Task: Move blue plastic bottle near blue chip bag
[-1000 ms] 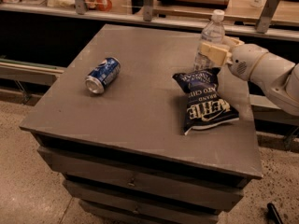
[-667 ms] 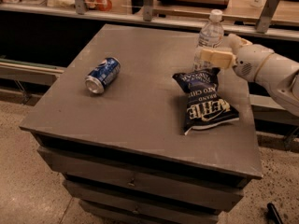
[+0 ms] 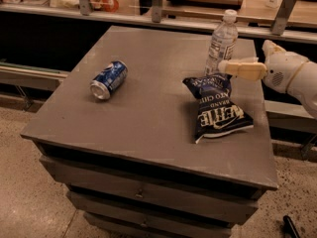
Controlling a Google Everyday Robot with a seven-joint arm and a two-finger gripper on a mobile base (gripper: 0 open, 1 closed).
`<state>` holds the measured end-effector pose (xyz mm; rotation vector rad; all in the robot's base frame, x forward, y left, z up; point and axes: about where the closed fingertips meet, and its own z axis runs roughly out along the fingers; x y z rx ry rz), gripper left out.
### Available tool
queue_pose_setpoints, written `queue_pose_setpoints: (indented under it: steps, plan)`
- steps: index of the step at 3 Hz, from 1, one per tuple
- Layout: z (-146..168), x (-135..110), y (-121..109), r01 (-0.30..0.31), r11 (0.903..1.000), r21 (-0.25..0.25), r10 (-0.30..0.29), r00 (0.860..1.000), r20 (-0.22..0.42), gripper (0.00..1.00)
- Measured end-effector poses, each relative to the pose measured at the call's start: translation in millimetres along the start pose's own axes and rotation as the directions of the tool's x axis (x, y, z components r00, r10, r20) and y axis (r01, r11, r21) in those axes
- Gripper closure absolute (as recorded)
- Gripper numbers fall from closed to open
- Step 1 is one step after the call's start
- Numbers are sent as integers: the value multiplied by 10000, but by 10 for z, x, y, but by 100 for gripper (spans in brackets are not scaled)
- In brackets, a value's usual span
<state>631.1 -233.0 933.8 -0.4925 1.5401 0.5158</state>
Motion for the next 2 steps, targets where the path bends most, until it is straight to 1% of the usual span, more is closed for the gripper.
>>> queue_pose_setpoints:
  steps: [1, 2]
  plan:
    - [-302, -44, -210, 301, 9943, 1022, -284, 9994, -173, 0]
    - [-314, -51, -230, 305, 9935, 1101, -289, 9995, -161, 0]
